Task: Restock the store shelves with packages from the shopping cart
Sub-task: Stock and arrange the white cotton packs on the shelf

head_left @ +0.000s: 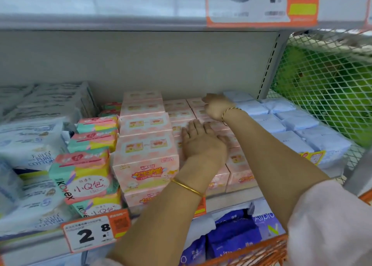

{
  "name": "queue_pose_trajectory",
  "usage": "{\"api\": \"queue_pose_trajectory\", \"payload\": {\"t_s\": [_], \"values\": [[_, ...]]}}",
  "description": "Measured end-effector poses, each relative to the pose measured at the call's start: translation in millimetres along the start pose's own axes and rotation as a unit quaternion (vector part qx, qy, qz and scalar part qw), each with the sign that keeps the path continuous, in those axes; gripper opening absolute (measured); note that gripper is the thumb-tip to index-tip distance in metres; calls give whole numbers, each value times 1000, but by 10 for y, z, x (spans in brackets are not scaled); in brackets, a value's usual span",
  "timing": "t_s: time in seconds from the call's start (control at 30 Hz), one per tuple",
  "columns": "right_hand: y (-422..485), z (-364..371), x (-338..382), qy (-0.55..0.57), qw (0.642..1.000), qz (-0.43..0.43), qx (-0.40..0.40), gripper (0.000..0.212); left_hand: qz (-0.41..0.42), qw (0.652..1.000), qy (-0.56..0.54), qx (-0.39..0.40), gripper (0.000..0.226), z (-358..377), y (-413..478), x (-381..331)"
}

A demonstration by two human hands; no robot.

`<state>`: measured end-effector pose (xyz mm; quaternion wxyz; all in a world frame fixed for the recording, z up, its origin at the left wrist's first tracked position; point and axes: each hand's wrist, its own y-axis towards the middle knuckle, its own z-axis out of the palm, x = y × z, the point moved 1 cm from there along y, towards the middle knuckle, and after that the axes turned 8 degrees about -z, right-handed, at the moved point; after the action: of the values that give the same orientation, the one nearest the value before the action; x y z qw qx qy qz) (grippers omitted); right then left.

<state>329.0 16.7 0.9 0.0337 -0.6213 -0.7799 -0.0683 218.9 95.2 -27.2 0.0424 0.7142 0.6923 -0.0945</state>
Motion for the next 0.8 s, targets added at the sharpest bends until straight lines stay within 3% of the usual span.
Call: {"api": "queue_pose_trajectory", "payload": {"t_s": [0.1, 0.33, 0.47, 0.8], "values": [[31, 97, -33, 16, 999, 26, 35, 35, -1, 1000, -6, 3, 58, 17, 8, 15], [-51, 118, -24, 71, 997, 29, 0, 34, -2, 1000, -11, 0, 60, 19, 16, 28], [-437, -61, -11, 102, 993, 39, -45, 39, 19, 1000, -21, -7, 60, 5, -64, 20], [-1427, -10, 68, 139, 987, 60, -52, 27, 71, 997, -4, 7, 57, 14, -183, 50]]}}
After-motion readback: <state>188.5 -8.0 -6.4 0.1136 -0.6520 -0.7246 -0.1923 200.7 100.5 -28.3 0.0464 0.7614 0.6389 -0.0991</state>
